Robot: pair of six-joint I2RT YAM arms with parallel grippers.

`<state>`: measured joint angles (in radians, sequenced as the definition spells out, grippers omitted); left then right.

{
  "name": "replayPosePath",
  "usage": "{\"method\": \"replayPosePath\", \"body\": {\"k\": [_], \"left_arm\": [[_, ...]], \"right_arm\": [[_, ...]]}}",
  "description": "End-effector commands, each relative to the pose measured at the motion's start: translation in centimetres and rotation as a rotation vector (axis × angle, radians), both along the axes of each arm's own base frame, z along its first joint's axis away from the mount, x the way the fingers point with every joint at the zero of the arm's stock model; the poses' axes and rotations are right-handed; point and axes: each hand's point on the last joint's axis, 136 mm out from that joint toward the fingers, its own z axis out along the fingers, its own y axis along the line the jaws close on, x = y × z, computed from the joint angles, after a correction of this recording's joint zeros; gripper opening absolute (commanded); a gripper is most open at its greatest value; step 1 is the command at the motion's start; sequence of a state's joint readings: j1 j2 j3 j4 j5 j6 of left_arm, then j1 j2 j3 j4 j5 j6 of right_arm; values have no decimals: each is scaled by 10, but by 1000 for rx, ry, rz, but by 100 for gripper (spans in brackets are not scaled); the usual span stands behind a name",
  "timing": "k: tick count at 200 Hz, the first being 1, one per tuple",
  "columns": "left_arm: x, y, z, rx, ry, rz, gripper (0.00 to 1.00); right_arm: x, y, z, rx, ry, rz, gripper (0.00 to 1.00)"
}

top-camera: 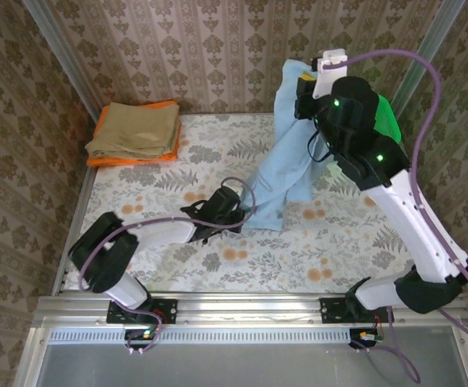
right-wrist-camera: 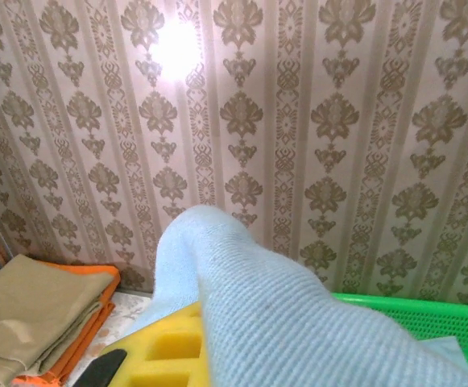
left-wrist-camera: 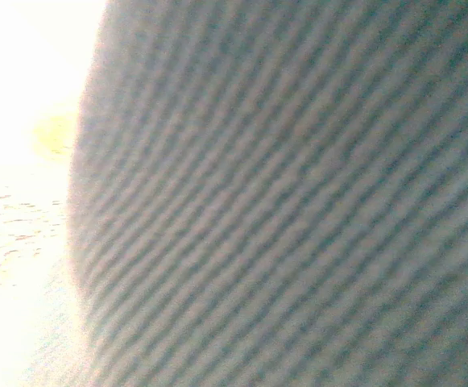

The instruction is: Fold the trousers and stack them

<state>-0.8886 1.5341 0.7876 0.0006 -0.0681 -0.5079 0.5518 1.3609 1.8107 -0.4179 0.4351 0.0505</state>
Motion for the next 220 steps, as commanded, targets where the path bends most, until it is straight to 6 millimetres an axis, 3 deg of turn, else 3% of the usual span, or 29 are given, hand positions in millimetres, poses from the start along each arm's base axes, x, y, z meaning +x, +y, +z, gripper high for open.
{"method": "replayPosePath", "body": {"k": [1, 24, 44, 64, 91, 118, 132, 145, 163, 180, 199, 220], "left_arm": [[8, 41, 45, 29, -135, 123, 0], [9, 104, 106, 7, -249, 288, 0], [0, 163, 158, -3, -345, 415, 0], [-9, 200, 185, -21, -364, 483, 0], [-15, 225, 176, 22, -314, 552, 0], [-17, 247, 158, 65, -292, 644, 0], [-14, 254, 148, 78, -268, 680, 0], [-10, 265, 139, 92, -249, 733, 0], [-5, 280, 130, 103, -234, 794, 0], [-1, 292, 121, 88, -211, 848, 0], [3, 306, 111, 51, -177, 916, 0], [14, 314, 106, -10, -158, 965, 0]], "right_arm": [[-32, -21, 29, 51, -76, -37, 0], [-52, -14, -5, 133, 1, 26, 0], [-68, -13, -22, 160, 37, 63, 0], [-72, 8, -56, 178, 160, 161, 3], [-53, 38, -137, 170, 366, 187, 13], [-25, 76, -237, 133, 626, 207, 22], [-7, 104, -280, 117, 750, 272, 44], [7, 119, -315, 76, 878, 294, 49], [15, 122, -327, 50, 950, 288, 59], [13, 115, -319, 55, 920, 277, 74], [3, 94, -316, 35, 906, 214, 75], [-17, 68, -334, 3, 935, 136, 74]]}}
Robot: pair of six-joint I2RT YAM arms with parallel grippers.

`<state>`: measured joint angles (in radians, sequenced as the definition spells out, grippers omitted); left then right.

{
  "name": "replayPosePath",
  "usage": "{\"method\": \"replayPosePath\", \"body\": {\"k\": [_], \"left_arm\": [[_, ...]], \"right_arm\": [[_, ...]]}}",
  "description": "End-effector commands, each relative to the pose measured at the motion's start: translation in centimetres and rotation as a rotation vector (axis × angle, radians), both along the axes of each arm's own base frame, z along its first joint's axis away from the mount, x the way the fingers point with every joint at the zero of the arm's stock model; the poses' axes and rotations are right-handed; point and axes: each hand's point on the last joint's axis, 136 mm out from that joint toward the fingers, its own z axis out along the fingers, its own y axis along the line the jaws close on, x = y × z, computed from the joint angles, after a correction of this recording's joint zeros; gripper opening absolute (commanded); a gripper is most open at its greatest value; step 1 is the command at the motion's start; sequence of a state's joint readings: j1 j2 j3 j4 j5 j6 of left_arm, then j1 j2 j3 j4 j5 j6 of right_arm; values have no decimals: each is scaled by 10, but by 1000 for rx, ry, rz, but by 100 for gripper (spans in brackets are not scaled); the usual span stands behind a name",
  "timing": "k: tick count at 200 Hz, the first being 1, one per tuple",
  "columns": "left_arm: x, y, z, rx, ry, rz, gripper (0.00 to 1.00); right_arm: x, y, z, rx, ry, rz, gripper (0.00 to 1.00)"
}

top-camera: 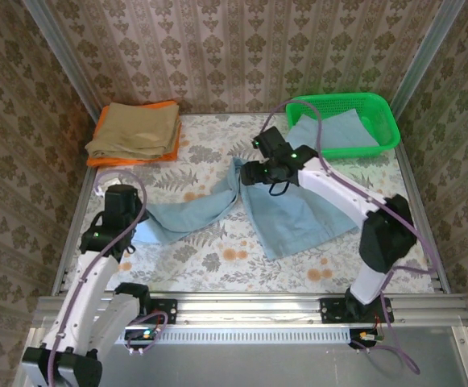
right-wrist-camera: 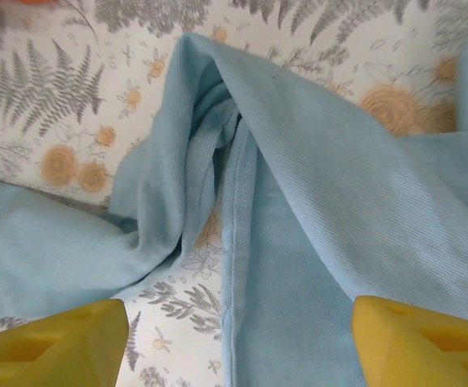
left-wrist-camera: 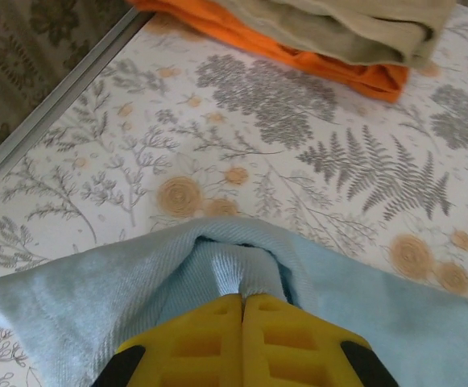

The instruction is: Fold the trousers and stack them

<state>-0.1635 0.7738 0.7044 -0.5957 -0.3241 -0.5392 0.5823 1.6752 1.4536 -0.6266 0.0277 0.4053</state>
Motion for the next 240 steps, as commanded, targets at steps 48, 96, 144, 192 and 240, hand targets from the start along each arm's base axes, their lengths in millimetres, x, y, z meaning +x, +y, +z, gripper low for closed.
{"method": "replayPosePath", "body": {"k": [48, 96, 144, 192, 240], "left_arm": [[31, -19, -27, -195, 13, -43, 9], [20, -43, -43, -230, 59, -146, 37], [18, -65, -42, -270, 62, -216, 44], [20, -84, -43, -283, 87, -288, 48], [21, -102, -39, -285, 83, -354, 48]], "right_arm": [[-78, -61, -65, -118, 156, -91, 68], [-17, -133, -13, -130, -15, -360, 78], [90, -172, -9, -57, -8, -478, 77], [166, -179, -35, -31, 49, -448, 69], [191, -186, -52, -56, 67, -464, 68]]}}
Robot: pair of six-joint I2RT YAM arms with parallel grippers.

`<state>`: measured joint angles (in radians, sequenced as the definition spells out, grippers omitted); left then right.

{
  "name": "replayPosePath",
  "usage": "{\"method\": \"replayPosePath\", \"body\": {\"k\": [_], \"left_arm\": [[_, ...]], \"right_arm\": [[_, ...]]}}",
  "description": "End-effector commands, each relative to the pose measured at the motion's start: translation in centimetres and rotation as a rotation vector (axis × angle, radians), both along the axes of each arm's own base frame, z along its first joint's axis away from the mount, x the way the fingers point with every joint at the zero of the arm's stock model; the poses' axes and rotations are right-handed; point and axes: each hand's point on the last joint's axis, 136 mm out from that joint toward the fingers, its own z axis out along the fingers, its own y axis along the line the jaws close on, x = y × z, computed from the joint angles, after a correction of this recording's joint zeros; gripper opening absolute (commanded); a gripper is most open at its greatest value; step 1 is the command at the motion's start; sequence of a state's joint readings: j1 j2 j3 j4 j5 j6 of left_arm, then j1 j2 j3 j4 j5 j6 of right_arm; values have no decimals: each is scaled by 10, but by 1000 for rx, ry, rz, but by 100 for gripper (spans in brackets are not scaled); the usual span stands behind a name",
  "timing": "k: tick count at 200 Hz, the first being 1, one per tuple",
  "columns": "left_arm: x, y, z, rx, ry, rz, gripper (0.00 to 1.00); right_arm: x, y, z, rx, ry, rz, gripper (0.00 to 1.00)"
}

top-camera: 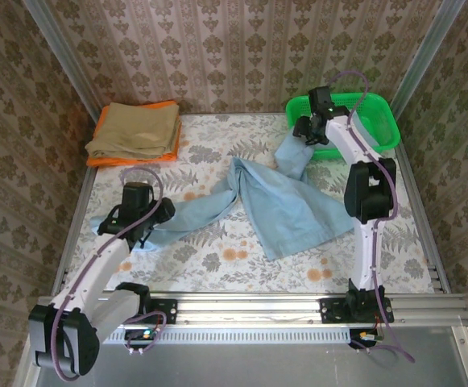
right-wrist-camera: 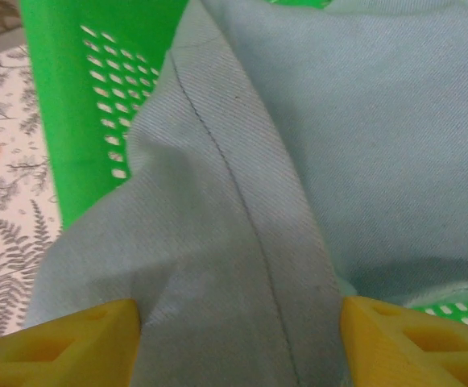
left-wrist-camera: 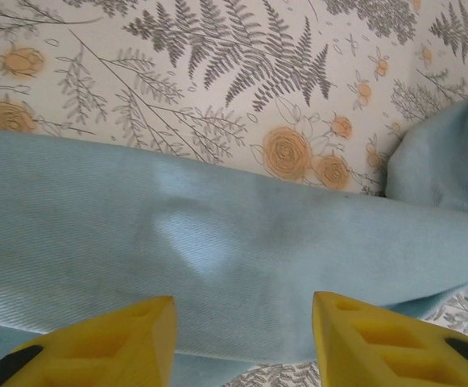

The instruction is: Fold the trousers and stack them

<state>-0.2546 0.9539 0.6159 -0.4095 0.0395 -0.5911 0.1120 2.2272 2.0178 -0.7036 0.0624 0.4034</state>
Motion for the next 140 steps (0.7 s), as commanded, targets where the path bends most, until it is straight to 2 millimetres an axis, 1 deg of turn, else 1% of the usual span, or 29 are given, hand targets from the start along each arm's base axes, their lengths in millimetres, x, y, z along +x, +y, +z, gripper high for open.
{"method": "replayPosePath", "body": {"k": [1, 13, 30, 47, 69, 84, 107, 116, 140], "left_arm": [[7, -11, 18, -22, -53, -36, 48], [8, -13, 19, -22, -58, -42, 48], [8, -15, 20, -28, -64, -51, 48], [9, -17, 21, -31, -69, -58, 48], [10, -18, 19, -33, -66, -62, 48], [10, -19, 17, -37, -65, -65, 48], [11, -21, 18, -40, -66, -74, 47], [12, -22, 19, -39, -68, -76, 47], [14, -23, 19, -45, -71, -81, 45]], "right_arm": [[2, 3, 8, -1, 17, 24, 68], [7, 5, 5, 10, 22, 35, 69], [12, 14, -2, 46, 48, 69, 70], [17, 20, -6, 87, 57, 94, 75], [19, 23, -1, 152, 34, 97, 79], [19, 20, 0, 166, 29, 90, 80], [14, 15, 0, 149, 43, 83, 80], [14, 18, 2, 159, 37, 101, 79], [11, 26, -5, 179, 64, 137, 68]]}}
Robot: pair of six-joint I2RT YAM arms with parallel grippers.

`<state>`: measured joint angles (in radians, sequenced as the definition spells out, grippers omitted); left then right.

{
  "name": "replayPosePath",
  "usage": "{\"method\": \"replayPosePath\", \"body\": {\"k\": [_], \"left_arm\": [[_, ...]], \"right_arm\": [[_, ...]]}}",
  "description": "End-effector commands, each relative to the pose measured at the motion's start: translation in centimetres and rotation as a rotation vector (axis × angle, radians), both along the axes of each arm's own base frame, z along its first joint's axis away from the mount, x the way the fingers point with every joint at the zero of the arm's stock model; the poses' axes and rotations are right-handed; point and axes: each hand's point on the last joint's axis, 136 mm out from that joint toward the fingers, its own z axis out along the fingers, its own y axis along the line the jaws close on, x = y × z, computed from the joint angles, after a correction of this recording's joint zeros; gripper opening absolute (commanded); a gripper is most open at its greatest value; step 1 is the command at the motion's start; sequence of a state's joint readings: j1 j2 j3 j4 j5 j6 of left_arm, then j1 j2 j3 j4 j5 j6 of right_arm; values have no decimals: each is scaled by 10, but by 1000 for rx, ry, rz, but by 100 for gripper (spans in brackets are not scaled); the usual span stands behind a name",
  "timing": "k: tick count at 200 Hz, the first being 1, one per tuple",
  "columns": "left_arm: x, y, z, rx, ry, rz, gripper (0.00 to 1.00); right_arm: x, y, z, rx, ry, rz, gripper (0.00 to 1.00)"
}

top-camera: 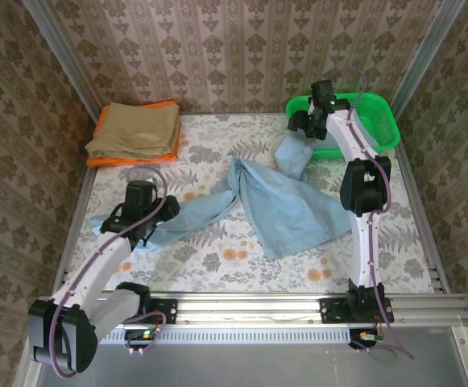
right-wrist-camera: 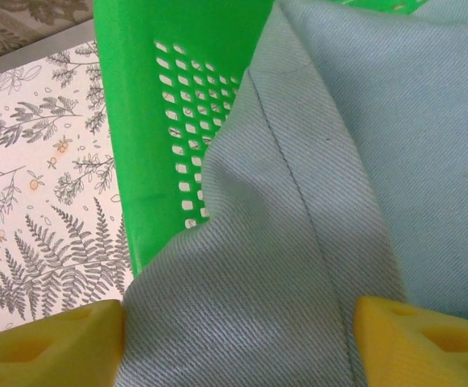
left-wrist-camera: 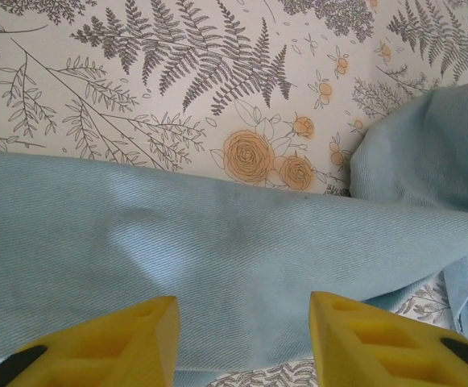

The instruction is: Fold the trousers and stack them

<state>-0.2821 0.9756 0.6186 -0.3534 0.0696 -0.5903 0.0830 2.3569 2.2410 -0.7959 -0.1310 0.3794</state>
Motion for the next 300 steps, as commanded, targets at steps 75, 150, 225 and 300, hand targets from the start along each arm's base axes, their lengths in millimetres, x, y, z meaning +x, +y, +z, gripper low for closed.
{"method": "replayPosePath", "body": {"k": [75, 150, 225, 300], "left_arm": [[13, -20, 20, -28, -51, -77, 20], [10, -36, 31, -20, -87, -146, 9], [-4, -42, 41, -24, -155, -167, 6], [-24, -35, 42, -54, -177, -142, 6]], "right_arm": [[-4, -1, 15, 7, -14, 32, 0], [-25, -28, 176, -192, -397, -129, 0], [-172, 159, 336, -283, -982, 349, 0], [-146, 277, 191, -229, -703, 694, 0]]}}
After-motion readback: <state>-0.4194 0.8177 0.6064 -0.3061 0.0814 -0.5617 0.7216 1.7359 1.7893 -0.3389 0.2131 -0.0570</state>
